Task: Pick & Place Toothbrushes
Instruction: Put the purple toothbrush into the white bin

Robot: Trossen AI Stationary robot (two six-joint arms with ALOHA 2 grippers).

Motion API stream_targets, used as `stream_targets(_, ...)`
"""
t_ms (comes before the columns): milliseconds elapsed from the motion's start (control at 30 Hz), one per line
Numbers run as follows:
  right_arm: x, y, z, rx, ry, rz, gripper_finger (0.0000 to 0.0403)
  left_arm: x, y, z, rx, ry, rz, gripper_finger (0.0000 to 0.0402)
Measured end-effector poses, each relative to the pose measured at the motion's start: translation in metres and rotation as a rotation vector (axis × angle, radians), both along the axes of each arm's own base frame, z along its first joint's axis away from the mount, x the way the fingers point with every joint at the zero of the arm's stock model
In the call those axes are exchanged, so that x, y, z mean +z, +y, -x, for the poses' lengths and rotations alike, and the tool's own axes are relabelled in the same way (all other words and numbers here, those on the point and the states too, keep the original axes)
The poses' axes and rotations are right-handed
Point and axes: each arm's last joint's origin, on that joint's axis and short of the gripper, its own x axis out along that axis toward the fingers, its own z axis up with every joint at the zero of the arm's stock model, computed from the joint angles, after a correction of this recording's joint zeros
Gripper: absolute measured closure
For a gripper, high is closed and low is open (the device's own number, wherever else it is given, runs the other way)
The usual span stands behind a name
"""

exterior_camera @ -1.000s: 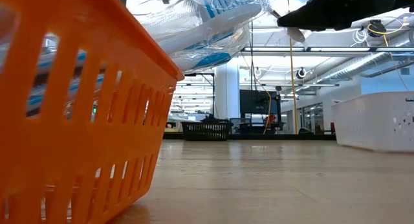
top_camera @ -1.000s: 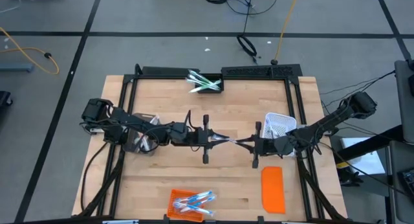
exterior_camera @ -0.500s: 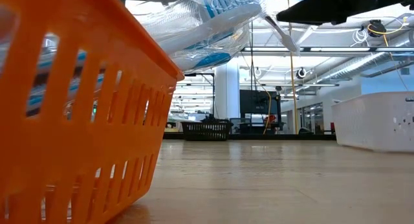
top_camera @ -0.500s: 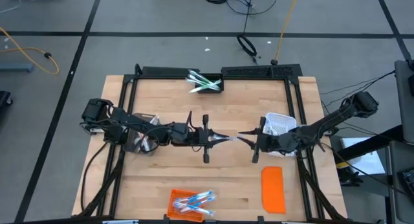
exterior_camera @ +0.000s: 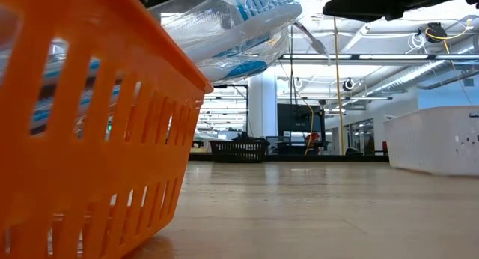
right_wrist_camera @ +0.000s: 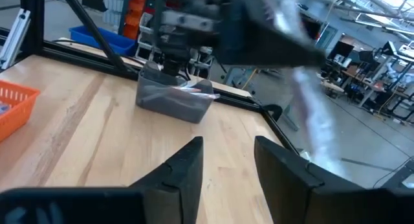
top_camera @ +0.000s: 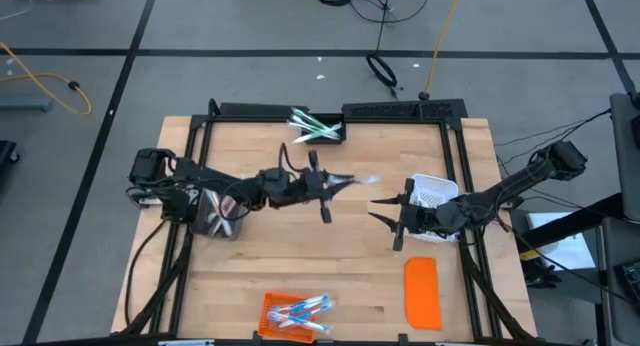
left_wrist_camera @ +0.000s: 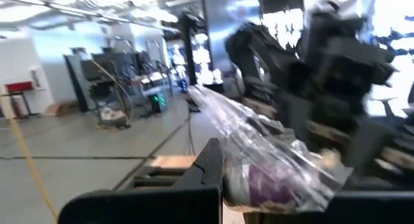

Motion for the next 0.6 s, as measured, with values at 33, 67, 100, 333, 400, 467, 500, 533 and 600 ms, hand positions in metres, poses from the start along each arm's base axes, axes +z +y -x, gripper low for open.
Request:
stream_targets(33, 0.000, 0.000, 0.000, 0.000, 0.000, 0.000, 0.0269, 0.002, 0.004, 0.000, 0.010, -0.021, 0.006, 0.0393)
stream_targets(67, 0.000, 0.000, 0.000, 0.000, 0.000, 0.001, 0.0269, 0.004, 0.007, 0.001, 0.018, -0.044, 0.009, 0.0393)
stream_targets(100, 0.000, 0.000, 0.000, 0.001, 0.000, 0.001, 0.0269, 0.006, 0.010, 0.001, 0.025, -0.071, 0.017, 0.0393)
stream_targets(333, 0.000, 0.000, 0.000, 0.001, 0.001, 0.007, 0.0272, 0.022, 0.029, 0.005, -0.049, -0.246, 0.061, 0.0393)
stream_targets(400, 0.000, 0.000, 0.000, 0.001, 0.002, 0.008, 0.0272, 0.026, 0.033, 0.007, -0.140, -0.288, 0.060, 0.0393)
stream_targets(467, 0.000, 0.000, 0.000, 0.001, 0.001, 0.008, 0.0272, 0.028, 0.036, 0.008, -0.221, -0.307, 0.077, 0.0393)
stream_targets(500, 0.000, 0.000, 0.000, 0.001, 0.001, 0.008, 0.0272, 0.028, 0.037, 0.009, -0.253, -0.306, 0.079, 0.0393)
stream_targets(533, 0.000, 0.000, 0.000, 0.001, -0.001, 0.008, 0.0272, 0.028, 0.038, 0.009, -0.277, -0.302, 0.073, 0.0393)
stream_targets(600, 0.003, 0.000, 0.000, 0.002, -0.020, 0.015, 0.0272, 0.028, 0.038, 0.009, -0.314, -0.294, 0.069, 0.0393)
